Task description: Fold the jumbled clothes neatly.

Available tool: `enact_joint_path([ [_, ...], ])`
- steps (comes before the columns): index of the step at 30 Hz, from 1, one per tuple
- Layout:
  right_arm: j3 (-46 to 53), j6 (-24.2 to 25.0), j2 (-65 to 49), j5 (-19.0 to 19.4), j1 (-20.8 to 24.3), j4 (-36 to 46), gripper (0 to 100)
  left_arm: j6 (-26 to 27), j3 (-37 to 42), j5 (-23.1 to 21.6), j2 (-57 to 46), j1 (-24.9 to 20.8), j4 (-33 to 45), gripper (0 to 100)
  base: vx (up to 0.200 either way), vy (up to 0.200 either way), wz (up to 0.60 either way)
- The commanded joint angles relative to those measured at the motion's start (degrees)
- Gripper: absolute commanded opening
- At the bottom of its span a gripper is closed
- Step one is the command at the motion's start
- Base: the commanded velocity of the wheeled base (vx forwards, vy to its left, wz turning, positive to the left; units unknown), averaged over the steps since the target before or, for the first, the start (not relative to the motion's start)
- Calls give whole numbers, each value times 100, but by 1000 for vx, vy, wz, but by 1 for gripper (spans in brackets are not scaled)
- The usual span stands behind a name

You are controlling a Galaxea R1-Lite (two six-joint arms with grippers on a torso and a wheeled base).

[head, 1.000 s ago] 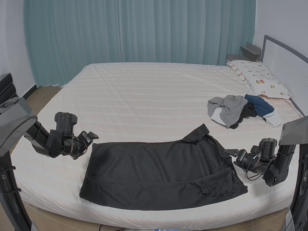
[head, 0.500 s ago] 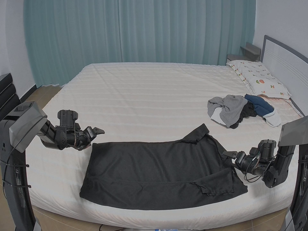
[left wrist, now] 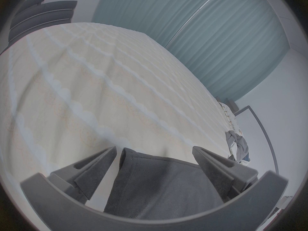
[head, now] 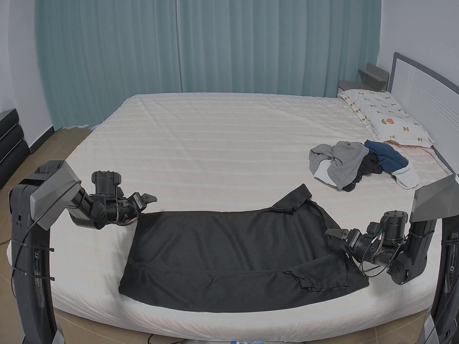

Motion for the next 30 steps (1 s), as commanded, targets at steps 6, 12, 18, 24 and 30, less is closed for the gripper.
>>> enact_joint_path([
  [6, 10, -2, 9, 1, 16, -2, 100, -1, 32, 7, 64, -59, -18, 100, 0, 0, 0],
  [12, 1, 6, -35, 1, 16, -19, 100, 8, 32, 33, 134, -59, -9, 0, 0, 0, 0],
  [18, -43, -11, -70, -69, 34, -19, 100, 26, 216, 33, 108, -15, -70, 0, 0, 0, 0],
  [24, -184, -38, -220, -439, 333, -2, 100, -1, 709, 121, 81, -24, -844, 0, 0, 0, 0],
  [30, -729, -152, -439, -597, 429, 517, 100, -36, 1087, 499, 37, -68, -1336, 0, 0, 0, 0],
])
